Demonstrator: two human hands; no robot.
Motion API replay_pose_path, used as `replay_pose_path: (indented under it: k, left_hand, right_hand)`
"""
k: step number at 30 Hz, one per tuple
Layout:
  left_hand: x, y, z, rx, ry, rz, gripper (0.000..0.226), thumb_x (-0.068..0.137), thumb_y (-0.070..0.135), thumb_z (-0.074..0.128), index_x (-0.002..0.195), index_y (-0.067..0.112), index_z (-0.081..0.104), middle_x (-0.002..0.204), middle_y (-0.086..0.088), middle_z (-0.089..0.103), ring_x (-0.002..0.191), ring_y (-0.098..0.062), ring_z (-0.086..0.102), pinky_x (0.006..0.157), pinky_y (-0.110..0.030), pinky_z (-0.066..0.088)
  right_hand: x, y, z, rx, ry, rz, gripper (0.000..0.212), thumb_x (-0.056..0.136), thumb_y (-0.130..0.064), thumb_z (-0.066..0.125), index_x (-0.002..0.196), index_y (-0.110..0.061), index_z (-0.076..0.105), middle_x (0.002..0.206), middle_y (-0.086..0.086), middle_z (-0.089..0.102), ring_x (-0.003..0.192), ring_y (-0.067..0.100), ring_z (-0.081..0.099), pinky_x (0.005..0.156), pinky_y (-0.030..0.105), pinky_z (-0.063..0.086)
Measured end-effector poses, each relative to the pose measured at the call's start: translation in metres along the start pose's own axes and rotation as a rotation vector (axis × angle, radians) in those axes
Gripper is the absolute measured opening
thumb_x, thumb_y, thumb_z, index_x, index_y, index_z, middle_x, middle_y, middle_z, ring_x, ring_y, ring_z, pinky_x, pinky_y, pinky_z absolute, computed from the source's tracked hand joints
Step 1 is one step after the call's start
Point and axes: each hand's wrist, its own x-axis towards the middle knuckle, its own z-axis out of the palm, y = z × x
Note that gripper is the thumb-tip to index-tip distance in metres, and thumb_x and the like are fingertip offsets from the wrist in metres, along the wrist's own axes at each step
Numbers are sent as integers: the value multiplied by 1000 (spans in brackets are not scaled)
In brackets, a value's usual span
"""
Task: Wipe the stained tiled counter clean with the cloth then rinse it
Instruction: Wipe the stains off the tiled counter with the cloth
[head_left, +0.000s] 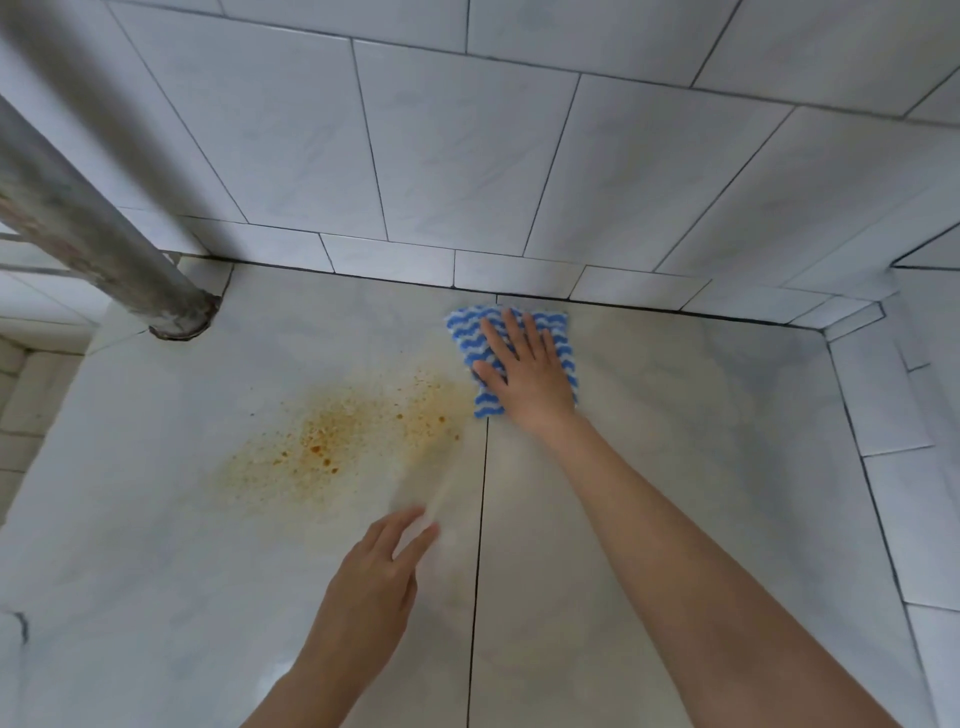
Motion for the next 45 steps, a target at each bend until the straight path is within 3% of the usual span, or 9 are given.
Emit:
replay_pose_path:
  k: [11, 15, 23, 29, 33, 39, 45]
  left_hand:
    - [6, 24, 6, 70, 62, -118, 45, 63, -6, 74, 105, 10, 68, 115, -7, 63, 100, -25, 61, 61, -32, 57]
    - [5, 32, 10, 102, 59, -159, 47, 62, -7, 74, 106, 8, 67, 115, -8, 63, 102, -22, 56, 54, -32, 57]
    - [7, 40, 14, 195, 21, -184, 41, 63, -12, 70, 102, 0, 65, 110, -17, 63, 96, -38, 60, 55, -42, 56]
    - [10, 66, 17, 188, 110, -120, 34, 79, 5, 65, 113, 4, 62, 121, -14, 58, 104, -32, 56, 70, -42, 55]
    - [24, 92, 33, 144, 89, 3, 44, 87, 31, 37, 117, 10, 60, 123, -6, 57, 108, -21, 50, 72, -35, 54]
    - [47, 102, 57, 154, 20, 159, 48, 86, 32, 38, 122, 7, 58, 133, -10, 52, 120, -26, 50, 92, -37, 49]
    - [54, 91, 63, 169, -16, 212, 47, 85, 32, 41, 123, 7, 54, 133, -12, 51, 119, -28, 47, 90, -39, 49]
  right_hand:
    - [-26, 134, -23, 43, 70, 209, 62, 97, -53, 25, 150, -30, 0, 158, -4, -9, 145, 20, -14, 117, 36, -11]
    - [-41, 177, -29, 61, 95, 306, 62, 98, -49, 28, 150, -27, 2, 159, 1, -8, 145, 23, -11, 117, 37, -8]
    - [-65, 235, -40, 127, 56, 438, 64, 97, -54, 22, 150, -28, -4, 158, -1, -15, 145, 21, -13, 116, 35, -11]
    - [-90, 264, -37, 166, 79, 504, 65, 97, -55, 22, 150, -29, -4, 158, 0, -11, 145, 22, -12, 117, 37, -9]
    - [-121, 285, -32, 168, 123, 542, 64, 97, -55, 22, 150, -29, -4, 159, 0, -10, 145, 21, -10, 118, 38, -6]
    - [-156, 282, -18, 163, 184, 560, 62, 99, -49, 23, 151, -26, -1, 159, 1, -5, 146, 20, -5, 118, 38, -2]
    - [-175, 234, 3, 86, 178, 574, 63, 99, -49, 22, 150, -21, 0, 159, 8, -4, 146, 27, -5, 118, 42, -3]
